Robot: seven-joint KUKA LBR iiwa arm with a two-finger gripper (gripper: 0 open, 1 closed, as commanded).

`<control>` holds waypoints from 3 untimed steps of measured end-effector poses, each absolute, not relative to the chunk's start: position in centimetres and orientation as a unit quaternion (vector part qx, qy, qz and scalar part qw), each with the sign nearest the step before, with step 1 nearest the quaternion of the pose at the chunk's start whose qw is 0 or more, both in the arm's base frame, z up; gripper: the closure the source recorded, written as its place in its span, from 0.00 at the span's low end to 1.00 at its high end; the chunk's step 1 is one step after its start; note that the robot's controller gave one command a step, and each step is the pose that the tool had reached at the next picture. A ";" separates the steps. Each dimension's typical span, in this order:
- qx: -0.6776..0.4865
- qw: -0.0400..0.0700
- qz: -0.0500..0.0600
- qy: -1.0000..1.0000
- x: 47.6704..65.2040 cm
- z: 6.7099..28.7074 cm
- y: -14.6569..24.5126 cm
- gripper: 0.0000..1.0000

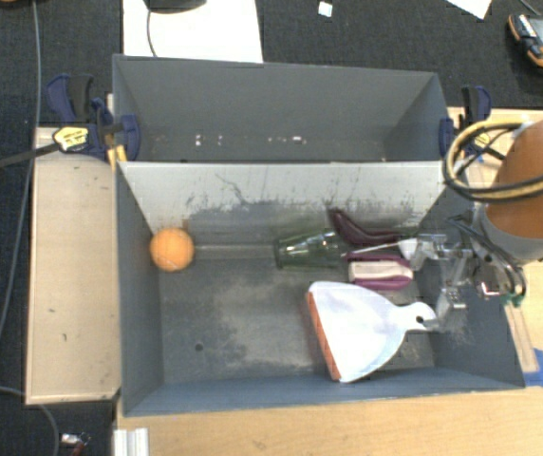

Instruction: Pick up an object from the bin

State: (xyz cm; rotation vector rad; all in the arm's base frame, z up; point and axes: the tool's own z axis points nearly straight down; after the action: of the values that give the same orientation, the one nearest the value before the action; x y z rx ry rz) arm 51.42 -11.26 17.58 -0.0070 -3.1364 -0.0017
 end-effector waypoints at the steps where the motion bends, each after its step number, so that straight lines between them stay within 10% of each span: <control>1: 0.001 -0.001 0.000 -1.000 51.6 18.0 -11.2 0.00; 2: 0.089 -0.004 0.000 -0.996 48.3 7.0 -11.9 0.00; 3: 0.127 -0.008 0.002 -0.992 47.8 13.8 -12.2 0.00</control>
Offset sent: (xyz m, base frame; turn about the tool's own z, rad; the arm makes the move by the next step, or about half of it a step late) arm -0.0334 -0.0069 -0.1058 -0.1849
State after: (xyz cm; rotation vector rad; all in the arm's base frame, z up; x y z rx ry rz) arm 47.85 -12.22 13.77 0.4010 -3.1317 0.0072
